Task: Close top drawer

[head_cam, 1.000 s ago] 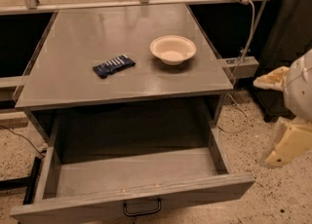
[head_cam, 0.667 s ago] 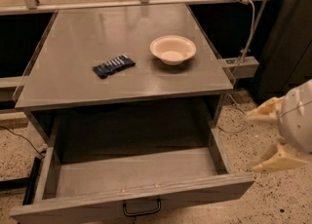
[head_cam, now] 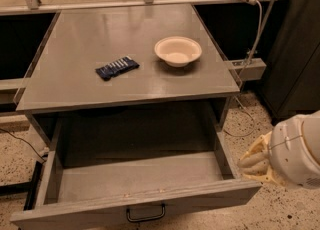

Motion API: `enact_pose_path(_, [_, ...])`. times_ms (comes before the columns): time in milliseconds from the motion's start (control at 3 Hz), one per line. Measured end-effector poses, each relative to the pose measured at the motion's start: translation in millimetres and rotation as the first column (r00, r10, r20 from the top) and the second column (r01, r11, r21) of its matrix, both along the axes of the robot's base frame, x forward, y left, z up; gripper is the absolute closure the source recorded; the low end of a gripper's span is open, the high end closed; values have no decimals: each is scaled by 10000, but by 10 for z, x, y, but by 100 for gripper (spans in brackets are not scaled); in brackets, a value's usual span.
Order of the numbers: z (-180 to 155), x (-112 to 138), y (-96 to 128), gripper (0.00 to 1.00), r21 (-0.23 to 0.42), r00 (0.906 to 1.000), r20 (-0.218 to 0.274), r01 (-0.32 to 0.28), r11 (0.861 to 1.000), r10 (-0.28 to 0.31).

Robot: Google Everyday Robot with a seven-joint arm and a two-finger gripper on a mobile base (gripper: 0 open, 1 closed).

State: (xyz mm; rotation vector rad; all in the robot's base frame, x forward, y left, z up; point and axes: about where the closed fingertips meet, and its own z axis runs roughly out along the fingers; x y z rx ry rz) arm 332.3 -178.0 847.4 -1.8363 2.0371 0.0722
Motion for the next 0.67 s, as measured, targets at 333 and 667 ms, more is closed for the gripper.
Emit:
enact_pose_path(333, [-2, 0, 2, 100, -1, 10000, -2, -2, 10000, 2])
enact_pose_path(667, [-313, -39, 124, 100, 344, 9991, -418, -81, 9994, 96])
